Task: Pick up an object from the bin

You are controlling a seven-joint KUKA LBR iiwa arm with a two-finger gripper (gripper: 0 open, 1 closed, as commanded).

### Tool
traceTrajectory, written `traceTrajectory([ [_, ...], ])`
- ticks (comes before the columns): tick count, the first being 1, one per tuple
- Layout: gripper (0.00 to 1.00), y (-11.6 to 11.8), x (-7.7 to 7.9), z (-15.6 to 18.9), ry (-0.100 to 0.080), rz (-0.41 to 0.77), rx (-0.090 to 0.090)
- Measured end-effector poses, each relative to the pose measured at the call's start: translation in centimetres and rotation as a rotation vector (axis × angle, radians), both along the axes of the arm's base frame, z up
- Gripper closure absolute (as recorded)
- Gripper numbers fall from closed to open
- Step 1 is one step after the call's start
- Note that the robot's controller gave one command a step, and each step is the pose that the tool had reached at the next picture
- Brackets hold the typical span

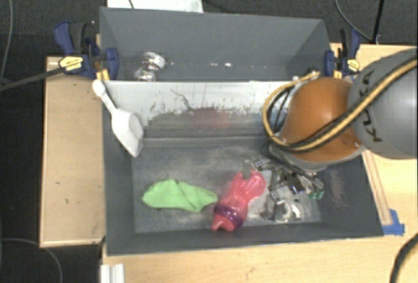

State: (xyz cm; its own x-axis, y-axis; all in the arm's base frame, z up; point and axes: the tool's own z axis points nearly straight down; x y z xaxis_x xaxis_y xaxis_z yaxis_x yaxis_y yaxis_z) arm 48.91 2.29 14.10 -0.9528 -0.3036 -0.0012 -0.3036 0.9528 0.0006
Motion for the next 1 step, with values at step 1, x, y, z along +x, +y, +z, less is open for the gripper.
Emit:
traceTrajectory([
  [1, 0.0, 2.28, 1.61, -7.4, 0.002, 0.059, 0.0],
])
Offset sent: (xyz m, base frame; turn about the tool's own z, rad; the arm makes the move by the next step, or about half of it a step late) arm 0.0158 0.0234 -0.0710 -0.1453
